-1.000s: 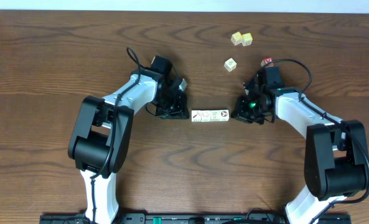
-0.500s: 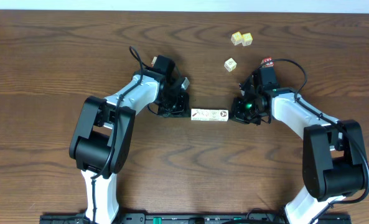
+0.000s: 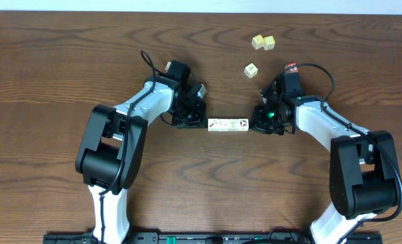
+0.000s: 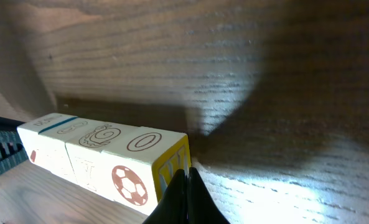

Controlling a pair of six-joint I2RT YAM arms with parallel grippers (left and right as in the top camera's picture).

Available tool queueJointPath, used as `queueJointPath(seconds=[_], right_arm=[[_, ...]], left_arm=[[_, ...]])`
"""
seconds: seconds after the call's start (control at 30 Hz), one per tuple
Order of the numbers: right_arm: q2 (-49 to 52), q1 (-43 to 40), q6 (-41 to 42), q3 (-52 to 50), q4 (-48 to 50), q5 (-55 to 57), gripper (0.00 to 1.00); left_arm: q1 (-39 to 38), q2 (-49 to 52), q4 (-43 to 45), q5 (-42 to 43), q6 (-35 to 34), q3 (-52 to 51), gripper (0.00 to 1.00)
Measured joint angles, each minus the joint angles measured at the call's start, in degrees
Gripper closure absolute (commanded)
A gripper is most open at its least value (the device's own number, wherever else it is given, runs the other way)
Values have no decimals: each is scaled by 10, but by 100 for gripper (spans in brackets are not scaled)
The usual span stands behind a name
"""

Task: Lift 4 blocks
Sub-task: 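Clamp the four-block row between both grippers from its ends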

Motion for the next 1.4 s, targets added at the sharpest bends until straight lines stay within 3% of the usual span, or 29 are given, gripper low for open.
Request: queueJointPath(seconds=[1.07,1.4], right_arm=[[-2,6,0,0,4,-8,99],[-56,6,0,-1,-12,-13,99]], left_arm=[[3,-8,-28,0,0,0,93],[3,-28,-49,2,0,0,93]])
